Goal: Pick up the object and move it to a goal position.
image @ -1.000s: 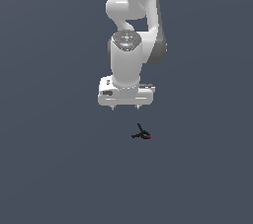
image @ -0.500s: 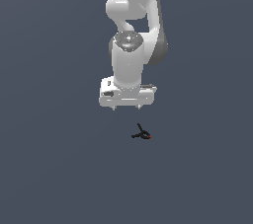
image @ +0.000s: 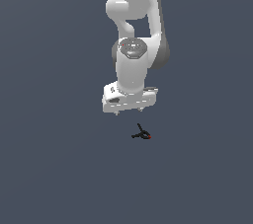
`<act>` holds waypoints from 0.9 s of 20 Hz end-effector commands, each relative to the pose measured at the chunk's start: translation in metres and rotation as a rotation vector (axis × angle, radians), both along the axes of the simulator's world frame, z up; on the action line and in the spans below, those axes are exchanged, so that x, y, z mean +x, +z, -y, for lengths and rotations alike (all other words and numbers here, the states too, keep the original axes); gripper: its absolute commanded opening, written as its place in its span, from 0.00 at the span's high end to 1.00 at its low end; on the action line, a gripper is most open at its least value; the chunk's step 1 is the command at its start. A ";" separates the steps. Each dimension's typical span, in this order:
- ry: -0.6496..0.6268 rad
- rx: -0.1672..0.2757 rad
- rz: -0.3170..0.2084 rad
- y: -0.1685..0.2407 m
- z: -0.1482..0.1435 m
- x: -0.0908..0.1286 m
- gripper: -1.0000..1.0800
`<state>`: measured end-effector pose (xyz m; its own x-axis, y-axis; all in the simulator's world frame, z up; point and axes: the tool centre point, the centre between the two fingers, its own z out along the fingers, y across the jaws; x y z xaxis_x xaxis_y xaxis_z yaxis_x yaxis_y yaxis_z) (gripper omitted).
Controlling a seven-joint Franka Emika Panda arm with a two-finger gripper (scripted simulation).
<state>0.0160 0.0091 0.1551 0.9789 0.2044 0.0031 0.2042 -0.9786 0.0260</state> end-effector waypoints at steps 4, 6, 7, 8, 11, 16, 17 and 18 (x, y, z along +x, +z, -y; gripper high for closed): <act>0.141 -0.003 -0.006 -0.014 -0.010 0.007 0.04; 0.205 -0.003 -0.009 -0.021 -0.015 0.011 0.04; 0.237 -0.003 -0.010 -0.024 -0.017 0.012 0.04; 0.269 -0.003 -0.011 -0.027 -0.020 0.014 0.04; 0.366 -0.002 -0.015 -0.037 -0.027 0.018 0.04; 0.526 0.002 -0.019 -0.054 -0.040 0.025 0.04; 0.558 0.003 -0.019 -0.057 -0.043 0.027 0.04; 0.589 0.004 -0.020 -0.061 -0.045 0.028 0.04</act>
<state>0.0418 0.0502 0.0995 0.7344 0.6786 -0.0127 0.6788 -0.7342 0.0153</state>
